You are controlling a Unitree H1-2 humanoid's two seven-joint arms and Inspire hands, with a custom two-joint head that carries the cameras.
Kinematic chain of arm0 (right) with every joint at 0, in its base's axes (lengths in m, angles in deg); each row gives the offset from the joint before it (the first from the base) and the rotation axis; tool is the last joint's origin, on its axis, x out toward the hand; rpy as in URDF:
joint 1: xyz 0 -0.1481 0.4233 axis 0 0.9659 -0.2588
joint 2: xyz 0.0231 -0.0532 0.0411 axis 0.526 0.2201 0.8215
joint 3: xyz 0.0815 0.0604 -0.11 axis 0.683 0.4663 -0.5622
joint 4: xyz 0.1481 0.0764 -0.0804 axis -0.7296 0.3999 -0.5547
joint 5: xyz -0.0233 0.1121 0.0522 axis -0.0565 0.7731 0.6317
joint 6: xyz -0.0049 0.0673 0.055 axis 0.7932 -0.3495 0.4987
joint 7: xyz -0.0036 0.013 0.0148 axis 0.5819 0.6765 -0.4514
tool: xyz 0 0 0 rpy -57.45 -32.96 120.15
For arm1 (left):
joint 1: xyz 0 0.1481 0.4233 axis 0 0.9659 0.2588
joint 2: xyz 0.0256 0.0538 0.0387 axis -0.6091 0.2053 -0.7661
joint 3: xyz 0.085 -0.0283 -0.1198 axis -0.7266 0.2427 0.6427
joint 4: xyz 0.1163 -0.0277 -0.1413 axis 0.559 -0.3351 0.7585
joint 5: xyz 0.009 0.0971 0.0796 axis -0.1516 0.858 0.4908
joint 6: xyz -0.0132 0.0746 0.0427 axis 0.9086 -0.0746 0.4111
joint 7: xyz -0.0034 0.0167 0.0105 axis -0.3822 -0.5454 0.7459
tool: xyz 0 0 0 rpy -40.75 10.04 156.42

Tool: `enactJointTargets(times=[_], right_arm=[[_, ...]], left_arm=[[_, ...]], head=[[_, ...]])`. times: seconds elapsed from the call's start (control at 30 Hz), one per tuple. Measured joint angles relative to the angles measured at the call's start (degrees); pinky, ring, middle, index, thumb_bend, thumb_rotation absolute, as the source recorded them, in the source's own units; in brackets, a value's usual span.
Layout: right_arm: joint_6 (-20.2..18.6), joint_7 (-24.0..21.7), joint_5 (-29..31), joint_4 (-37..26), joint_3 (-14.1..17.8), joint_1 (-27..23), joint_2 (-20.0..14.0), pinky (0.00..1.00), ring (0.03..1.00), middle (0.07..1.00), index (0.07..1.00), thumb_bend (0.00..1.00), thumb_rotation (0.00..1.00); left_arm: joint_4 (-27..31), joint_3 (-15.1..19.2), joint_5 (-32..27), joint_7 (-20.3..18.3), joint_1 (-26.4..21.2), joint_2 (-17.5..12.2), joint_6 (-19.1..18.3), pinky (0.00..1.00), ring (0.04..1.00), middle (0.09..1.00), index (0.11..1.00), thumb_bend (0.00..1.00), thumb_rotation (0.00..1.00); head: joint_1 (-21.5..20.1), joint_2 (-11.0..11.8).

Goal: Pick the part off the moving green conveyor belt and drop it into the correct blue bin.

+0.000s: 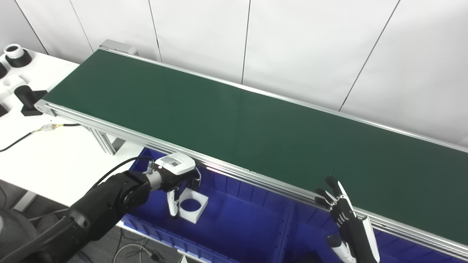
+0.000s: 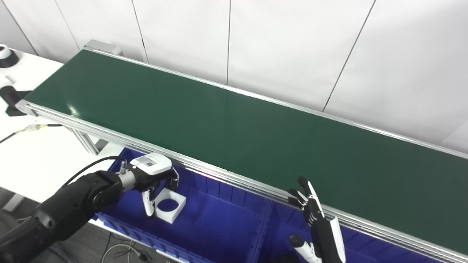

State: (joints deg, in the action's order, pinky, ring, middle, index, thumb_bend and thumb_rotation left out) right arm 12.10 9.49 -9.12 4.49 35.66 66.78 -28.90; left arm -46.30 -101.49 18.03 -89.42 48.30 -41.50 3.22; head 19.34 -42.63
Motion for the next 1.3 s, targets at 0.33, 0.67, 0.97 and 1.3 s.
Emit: enactJointTargets(times=[0.33,0.67,0.97,1.3], right_arm=[[0.0,0.0,-0.3,0.0,0.0,0.0,0.0,0.80,0.859,0.964,0.955,0.83,0.85],[0.0,0.0,-0.5,0.1,-0.1,-0.1,0.0,0.80,0.857,0.957,0.956,0.84,0.86],[0.0,0.0,-1.0,0.8,-0.5,-0.7,1.4,0.79,0.857,0.941,0.947,0.82,0.83],[0.0,2.4,-5.3,2.0,-1.5,-0.2,5.4,0.77,0.856,0.950,0.946,0.88,0.84]], left_arm=[[1.7,-0.2,-0.2,-1.6,-0.1,-0.5,0.0,0.47,0.615,0.704,0.720,1.00,0.40],[2.2,-0.2,-1.7,-3.3,-0.1,-0.5,0.1,0.47,0.614,0.700,0.698,1.00,0.40],[16.6,2.8,-19.1,-11.2,0.8,-4.2,1.1,0.54,0.664,0.707,0.686,1.00,0.33],[26.4,12.9,-56.1,-17.6,7.1,-2.3,-10.0,0.67,0.707,0.723,0.717,1.00,0.35]], head=[[-0.4,0.1],[-1.0,-0.1],[-10.4,-1.9],[-26.3,-1.1]])
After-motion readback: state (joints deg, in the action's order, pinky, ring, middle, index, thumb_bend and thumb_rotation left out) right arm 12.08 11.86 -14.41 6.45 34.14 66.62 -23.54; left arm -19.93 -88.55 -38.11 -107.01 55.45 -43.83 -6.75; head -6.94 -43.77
